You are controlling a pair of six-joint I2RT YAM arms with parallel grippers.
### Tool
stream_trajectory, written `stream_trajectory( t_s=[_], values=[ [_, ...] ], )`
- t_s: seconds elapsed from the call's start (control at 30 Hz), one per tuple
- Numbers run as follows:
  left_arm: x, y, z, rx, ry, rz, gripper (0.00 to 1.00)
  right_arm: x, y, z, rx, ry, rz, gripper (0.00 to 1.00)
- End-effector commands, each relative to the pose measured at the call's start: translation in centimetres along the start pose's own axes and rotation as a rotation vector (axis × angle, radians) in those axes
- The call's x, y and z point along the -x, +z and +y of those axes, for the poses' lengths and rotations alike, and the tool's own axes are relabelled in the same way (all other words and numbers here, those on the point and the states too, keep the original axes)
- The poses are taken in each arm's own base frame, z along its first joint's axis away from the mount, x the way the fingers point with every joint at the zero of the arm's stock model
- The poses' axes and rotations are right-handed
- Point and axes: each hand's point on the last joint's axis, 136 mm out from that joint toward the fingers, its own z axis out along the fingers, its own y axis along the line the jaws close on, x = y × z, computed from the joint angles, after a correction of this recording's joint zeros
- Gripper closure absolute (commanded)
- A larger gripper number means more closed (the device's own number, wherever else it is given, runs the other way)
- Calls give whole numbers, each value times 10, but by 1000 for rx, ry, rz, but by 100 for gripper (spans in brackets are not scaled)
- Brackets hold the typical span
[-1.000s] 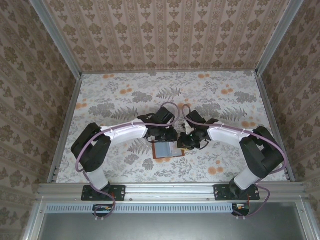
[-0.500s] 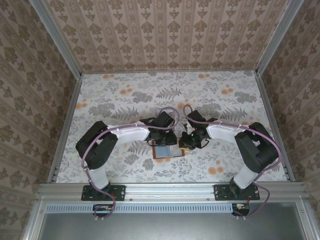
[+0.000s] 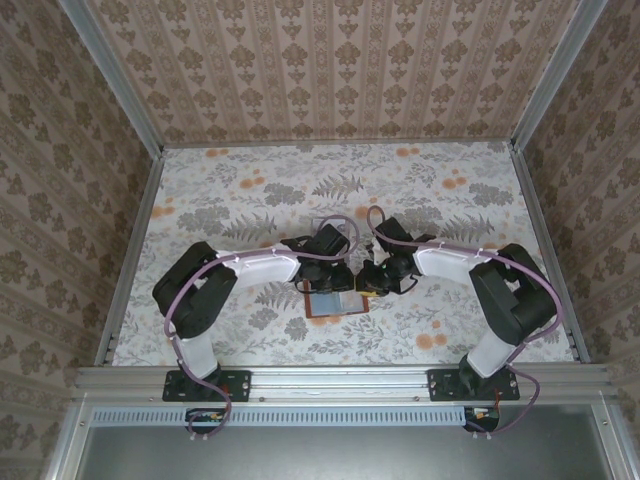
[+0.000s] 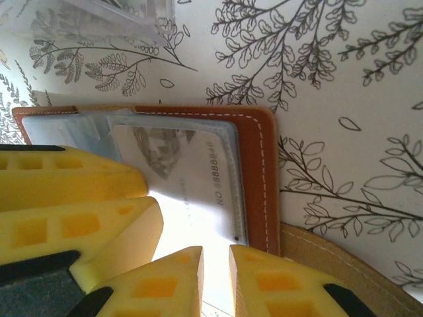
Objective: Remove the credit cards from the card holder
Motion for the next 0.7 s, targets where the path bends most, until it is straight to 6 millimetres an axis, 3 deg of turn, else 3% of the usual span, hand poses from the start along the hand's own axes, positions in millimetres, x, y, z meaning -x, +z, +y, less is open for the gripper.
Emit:
stream_trajectory(
  t_s=[0.0,0.33,0.67],
  values=[
    [-11,1,12,48,-5,28,72,8,6,9,52,8,5,80],
    [-13,-3,17,77,0,29,70,-4,13,-23,-65,40,30,80],
    [-14,-12,21,105,14,18,70,-7,10,-24,-71,42,29,80]
  ],
)
